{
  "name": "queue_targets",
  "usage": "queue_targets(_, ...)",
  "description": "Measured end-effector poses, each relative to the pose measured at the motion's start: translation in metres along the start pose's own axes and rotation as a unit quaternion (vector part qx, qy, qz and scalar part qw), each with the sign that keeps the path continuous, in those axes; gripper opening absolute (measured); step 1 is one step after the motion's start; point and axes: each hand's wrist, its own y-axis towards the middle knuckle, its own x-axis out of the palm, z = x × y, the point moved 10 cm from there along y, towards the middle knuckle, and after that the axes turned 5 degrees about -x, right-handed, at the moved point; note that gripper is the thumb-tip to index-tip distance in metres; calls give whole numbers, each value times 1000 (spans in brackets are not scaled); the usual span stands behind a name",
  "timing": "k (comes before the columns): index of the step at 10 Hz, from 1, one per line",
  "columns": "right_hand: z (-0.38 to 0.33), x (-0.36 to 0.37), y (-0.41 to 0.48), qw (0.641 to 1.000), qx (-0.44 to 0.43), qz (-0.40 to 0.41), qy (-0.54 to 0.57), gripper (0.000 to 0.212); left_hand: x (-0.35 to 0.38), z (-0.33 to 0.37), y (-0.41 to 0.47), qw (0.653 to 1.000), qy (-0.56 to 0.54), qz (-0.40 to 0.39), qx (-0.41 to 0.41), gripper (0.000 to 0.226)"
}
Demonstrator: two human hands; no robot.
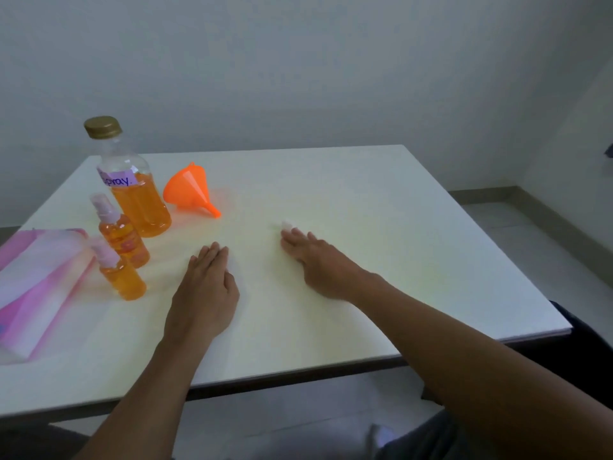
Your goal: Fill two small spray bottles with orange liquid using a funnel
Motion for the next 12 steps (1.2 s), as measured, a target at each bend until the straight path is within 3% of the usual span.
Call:
queue_targets(1, 5, 0, -40, 999, -49, -22, 0, 79, -6, 5, -3, 999, 10, 24, 23, 50)
queue_targets(2, 42, -26, -103, 1000, 24, 15, 10, 77, -5, 47, -19, 995, 7, 39, 95, 50)
queue_targets(5, 127, -117, -222, 959, 206, 188, 56, 59, 52, 208, -88, 965, -43, -60, 253, 50)
queue_targets(7, 211, -152, -340, 887, 346, 297, 68, 52, 97, 316, -130, 941, -21, -112, 319, 55)
queue_targets(8, 268, -114, -391, 844, 443, 282, 109, 52, 120, 342, -141, 935, 15, -110, 336, 57)
queue_targets(9, 302, -63, -413, 829, 495, 214, 150, 56, 129, 347, -140, 932, 36, -96, 347, 59)
queue_targets(10, 327, -1, -432, 789, 544, 176, 224, 51, 138, 348, -138, 929, 48, -101, 353, 70)
queue_targets(12, 348, 39, -444, 755, 582, 177, 244, 37, 140, 350, -138, 929, 52, -87, 357, 78)
